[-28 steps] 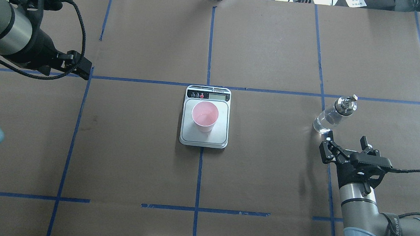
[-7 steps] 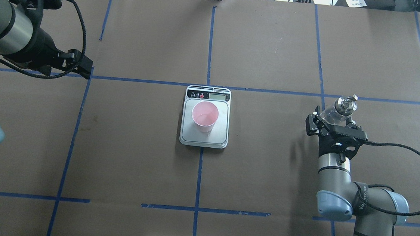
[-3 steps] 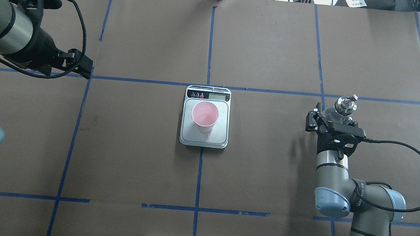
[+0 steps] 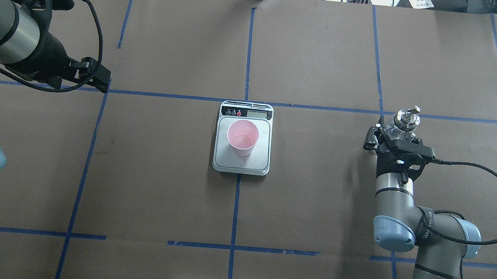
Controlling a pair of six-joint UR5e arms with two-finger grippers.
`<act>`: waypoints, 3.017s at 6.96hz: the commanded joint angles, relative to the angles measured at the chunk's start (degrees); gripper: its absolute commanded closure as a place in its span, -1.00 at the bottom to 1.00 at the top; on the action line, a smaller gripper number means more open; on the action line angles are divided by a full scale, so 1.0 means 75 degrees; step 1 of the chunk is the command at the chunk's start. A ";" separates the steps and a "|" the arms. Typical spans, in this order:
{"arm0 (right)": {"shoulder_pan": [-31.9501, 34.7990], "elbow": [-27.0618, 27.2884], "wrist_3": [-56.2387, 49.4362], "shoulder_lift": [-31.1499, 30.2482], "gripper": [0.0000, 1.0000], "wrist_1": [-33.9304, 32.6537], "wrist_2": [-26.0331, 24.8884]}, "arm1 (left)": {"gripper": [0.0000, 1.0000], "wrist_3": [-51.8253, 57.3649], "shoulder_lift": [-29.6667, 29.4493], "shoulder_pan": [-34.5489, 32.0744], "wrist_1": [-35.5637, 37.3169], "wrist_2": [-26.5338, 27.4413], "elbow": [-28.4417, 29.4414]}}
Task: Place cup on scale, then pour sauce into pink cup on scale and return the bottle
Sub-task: 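Lift the bottle with the right gripper toward the scale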
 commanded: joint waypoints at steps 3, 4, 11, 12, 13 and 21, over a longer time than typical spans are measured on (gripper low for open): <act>0.0278 0.0200 -0.2441 0.0456 1.00 0.1727 0.0400 | -1.00 0.0000 -0.0023 0.0000 0.0000 0.0000 0.0001; 0.0278 0.0573 -0.2919 0.0456 1.00 0.1786 0.0527 | -1.00 0.0000 -0.0023 0.0000 0.0000 0.0000 0.0013; 0.0347 0.1654 -0.7062 0.0607 1.00 0.2291 0.1150 | -1.00 0.0012 -0.0035 -0.0012 0.0012 0.0035 -0.0046; 0.0337 0.1620 -0.7896 0.0597 1.00 0.2128 0.0535 | -1.00 0.0012 -0.0035 -0.0023 0.0012 0.0024 -0.0046; 0.0325 0.1631 -0.8020 0.0550 1.00 0.2092 0.0505 | -1.00 0.0023 -0.0035 -0.0023 0.0012 0.0035 -0.0034; -0.0003 0.1631 -0.8853 0.0666 1.00 0.1685 0.0564 | -1.00 0.4609 0.0983 -0.2351 0.0059 0.0070 0.0164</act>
